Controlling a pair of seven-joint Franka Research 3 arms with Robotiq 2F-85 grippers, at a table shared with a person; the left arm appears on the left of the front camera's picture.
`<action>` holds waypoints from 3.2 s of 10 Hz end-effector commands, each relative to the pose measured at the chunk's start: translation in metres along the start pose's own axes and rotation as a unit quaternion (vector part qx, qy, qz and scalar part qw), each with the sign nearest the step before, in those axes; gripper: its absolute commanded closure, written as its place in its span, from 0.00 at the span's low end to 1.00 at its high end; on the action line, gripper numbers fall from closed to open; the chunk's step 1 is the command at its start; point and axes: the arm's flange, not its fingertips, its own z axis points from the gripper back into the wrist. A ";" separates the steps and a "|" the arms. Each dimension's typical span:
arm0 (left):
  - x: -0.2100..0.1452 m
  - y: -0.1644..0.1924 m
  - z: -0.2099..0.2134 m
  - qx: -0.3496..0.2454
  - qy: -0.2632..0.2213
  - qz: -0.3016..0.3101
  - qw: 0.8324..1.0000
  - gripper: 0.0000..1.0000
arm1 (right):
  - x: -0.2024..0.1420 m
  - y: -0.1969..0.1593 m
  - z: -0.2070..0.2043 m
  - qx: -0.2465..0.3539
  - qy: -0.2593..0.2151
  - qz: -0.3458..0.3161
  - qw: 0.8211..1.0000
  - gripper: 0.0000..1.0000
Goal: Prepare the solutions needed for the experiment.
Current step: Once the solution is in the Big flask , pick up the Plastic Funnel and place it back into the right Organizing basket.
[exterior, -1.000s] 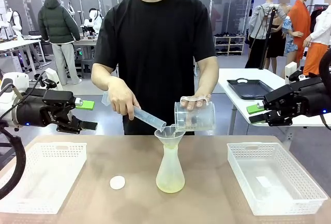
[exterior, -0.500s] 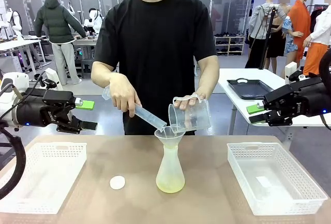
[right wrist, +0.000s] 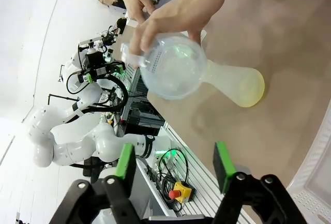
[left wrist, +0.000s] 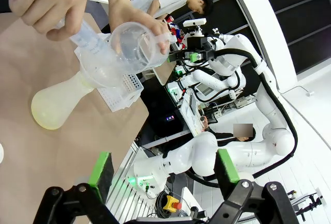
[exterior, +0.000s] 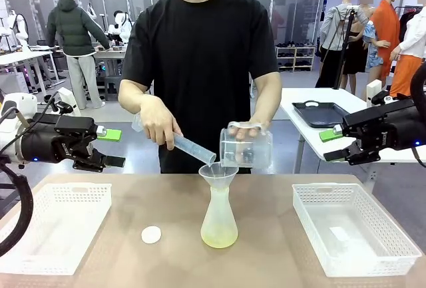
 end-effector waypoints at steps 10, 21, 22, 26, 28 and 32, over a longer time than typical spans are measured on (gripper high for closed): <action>0.001 -0.002 -0.002 -0.011 -0.008 0.004 1.000 0.00 | 0.000 0.000 -0.001 0.001 0.002 0.000 1.000 0.00; 0.001 -0.002 -0.002 -0.011 -0.008 0.004 1.000 0.00 | 0.006 0.012 -0.005 -0.010 0.009 -0.012 1.000 0.00; 0.001 -0.002 -0.002 -0.011 -0.008 0.004 1.000 0.00 | 0.013 0.016 -0.010 -0.025 0.019 -0.008 0.999 0.00; 0.001 -0.002 -0.002 -0.011 -0.008 0.004 1.000 0.00 | 0.056 0.047 -0.034 -0.140 0.057 -0.005 0.988 0.00; 0.001 -0.002 -0.002 -0.011 -0.008 0.004 1.000 0.00 | 0.081 0.069 -0.055 -0.175 0.062 -0.005 0.983 0.00; 0.001 -0.002 -0.002 -0.011 -0.008 0.004 1.000 0.00 | 0.101 0.091 -0.105 -0.257 0.056 -0.013 0.965 0.00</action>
